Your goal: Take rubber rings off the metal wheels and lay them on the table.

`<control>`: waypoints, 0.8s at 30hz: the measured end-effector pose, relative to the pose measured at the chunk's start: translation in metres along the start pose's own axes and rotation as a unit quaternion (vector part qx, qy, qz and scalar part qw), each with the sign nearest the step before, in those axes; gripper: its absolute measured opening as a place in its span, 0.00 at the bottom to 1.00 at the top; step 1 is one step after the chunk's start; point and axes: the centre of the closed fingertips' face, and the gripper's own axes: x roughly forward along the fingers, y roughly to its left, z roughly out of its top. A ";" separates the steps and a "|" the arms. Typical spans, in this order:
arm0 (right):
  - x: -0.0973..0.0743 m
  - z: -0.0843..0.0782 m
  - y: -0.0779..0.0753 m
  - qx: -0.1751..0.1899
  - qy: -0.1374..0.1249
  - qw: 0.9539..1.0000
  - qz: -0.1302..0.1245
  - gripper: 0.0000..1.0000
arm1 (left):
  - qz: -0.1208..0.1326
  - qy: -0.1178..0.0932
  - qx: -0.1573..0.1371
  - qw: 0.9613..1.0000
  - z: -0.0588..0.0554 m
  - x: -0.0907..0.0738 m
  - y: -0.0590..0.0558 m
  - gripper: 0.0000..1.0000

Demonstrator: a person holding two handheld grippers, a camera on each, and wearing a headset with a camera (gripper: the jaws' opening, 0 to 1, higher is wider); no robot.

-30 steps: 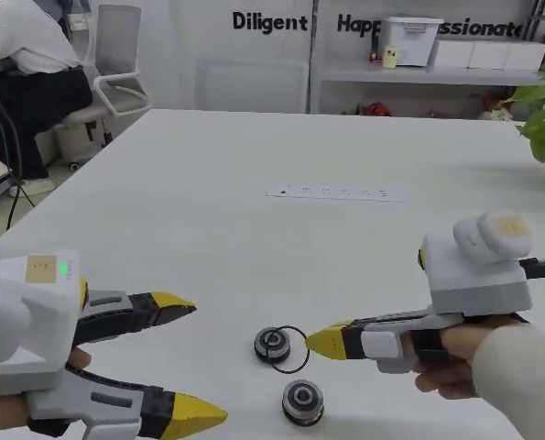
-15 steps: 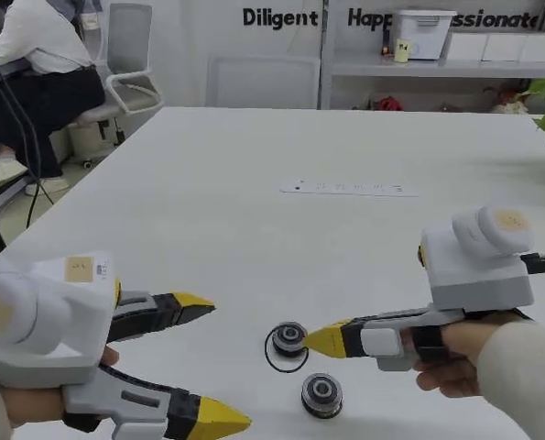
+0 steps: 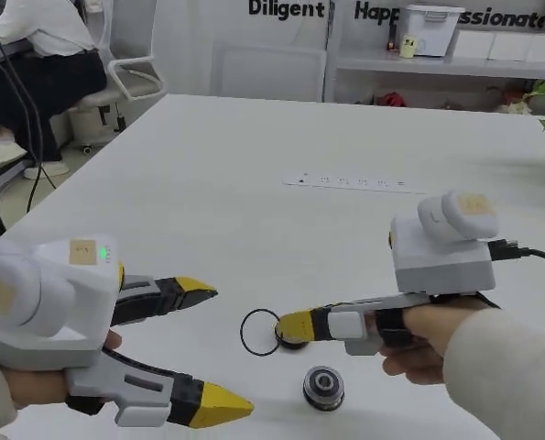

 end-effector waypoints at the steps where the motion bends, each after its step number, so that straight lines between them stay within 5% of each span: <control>1: 0.002 0.000 0.000 0.002 0.003 1.000 -0.001 0.00 | 0.001 0.000 0.000 1.000 0.000 0.000 0.000 0.80; 4: 0.012 -0.001 0.001 0.014 0.008 1.000 -0.002 0.00 | 0.006 -0.002 0.000 1.000 0.000 -0.001 0.003 0.82; 7: 0.019 -0.019 0.001 -0.039 0.050 0.998 -0.002 0.00 | 0.010 -0.005 0.000 1.000 0.001 -0.001 0.004 0.82; 24: 0.025 -0.054 -0.023 -0.017 0.082 0.996 -0.013 0.00 | -0.003 0.030 -0.006 1.000 -0.016 0.005 0.000 0.84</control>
